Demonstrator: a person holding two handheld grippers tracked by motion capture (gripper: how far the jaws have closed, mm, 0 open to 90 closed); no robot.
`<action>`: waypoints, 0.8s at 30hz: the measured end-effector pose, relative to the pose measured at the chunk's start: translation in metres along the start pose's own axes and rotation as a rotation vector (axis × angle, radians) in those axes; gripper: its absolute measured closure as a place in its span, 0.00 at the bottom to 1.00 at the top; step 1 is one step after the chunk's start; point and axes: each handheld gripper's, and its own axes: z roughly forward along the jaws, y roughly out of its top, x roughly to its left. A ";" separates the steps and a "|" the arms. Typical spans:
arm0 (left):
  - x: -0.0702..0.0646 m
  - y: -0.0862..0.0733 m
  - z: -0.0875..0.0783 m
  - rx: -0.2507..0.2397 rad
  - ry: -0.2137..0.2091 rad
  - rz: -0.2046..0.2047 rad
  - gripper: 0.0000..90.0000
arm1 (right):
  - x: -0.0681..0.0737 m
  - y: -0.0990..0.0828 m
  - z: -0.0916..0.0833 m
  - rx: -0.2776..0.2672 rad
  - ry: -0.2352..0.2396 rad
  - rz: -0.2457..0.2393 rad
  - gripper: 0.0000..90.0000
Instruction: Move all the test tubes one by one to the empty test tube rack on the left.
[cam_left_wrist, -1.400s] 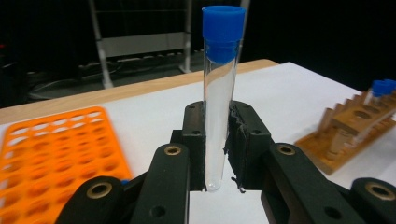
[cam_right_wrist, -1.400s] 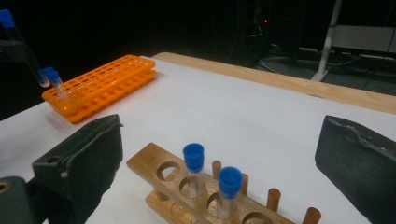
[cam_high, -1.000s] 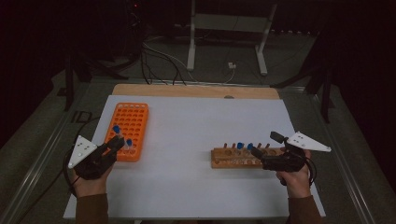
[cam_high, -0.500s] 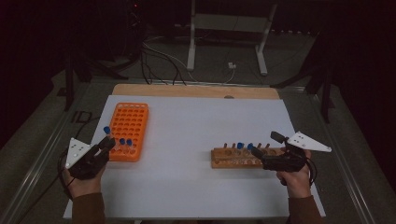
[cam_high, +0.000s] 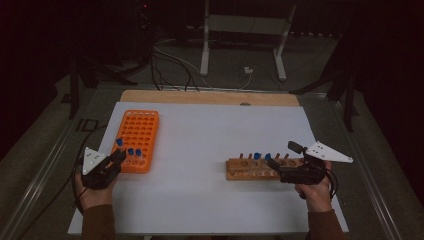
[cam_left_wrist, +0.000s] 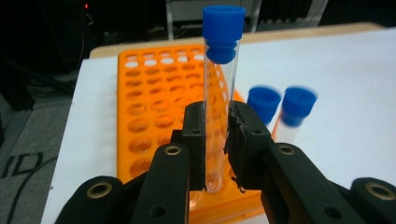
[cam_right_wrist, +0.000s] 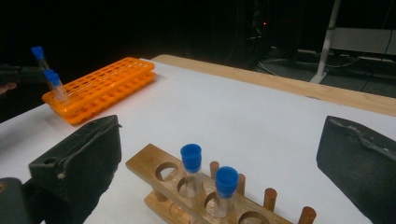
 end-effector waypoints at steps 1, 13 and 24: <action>0.000 -0.001 0.001 0.009 -0.001 0.001 0.87 | 0.000 0.000 0.000 -0.001 0.000 0.000 0.01; -0.003 -0.008 0.013 0.125 0.008 0.025 0.87 | 0.000 0.000 -0.001 -0.003 0.006 -0.003 0.01; -0.002 -0.012 0.013 0.178 0.008 0.009 0.87 | 0.000 -0.001 0.000 0.003 0.004 -0.004 0.01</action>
